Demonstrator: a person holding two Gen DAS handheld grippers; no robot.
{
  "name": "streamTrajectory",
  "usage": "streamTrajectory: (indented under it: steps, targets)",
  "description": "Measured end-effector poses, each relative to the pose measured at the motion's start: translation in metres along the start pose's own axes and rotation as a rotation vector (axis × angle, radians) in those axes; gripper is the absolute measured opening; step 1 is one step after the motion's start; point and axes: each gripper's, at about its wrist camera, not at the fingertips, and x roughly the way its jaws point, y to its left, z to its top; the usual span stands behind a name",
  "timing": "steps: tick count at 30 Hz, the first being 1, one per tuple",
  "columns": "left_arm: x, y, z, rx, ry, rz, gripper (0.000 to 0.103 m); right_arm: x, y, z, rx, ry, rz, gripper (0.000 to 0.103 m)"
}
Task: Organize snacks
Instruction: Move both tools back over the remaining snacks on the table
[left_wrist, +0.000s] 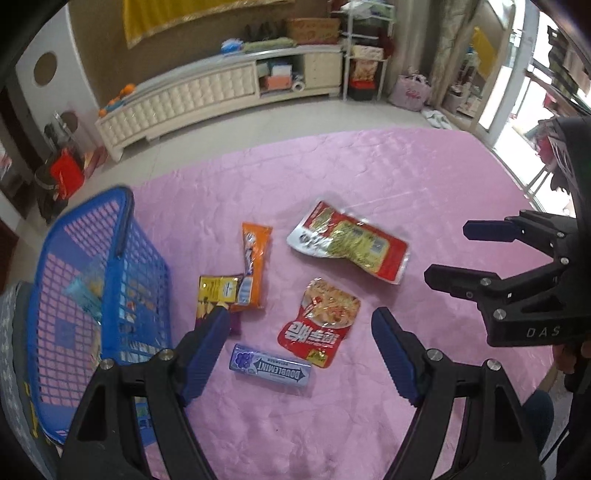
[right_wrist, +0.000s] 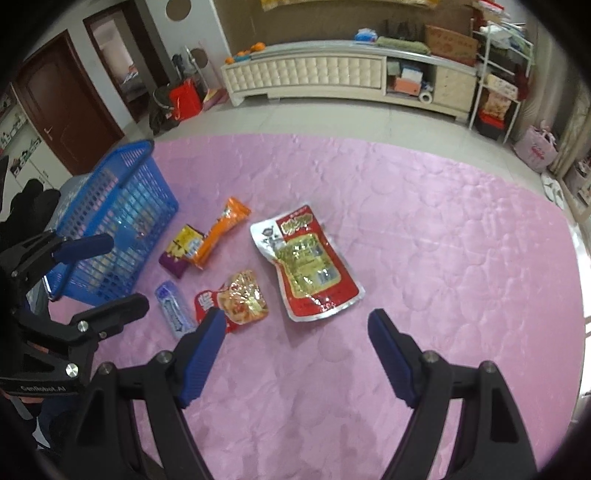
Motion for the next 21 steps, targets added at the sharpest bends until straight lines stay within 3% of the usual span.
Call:
streamTrajectory:
  steps: [10, 21]
  targets:
    - [0.036, 0.028, -0.026, -0.250, 0.102, -0.003, 0.078, 0.058, -0.004, 0.018, -0.093, 0.107, 0.044, 0.089]
    - [0.067, 0.065, -0.059, -0.541, 0.196, 0.008, 0.078, 0.098, -0.007, 0.030, -0.195, 0.163, 0.014, 0.091]
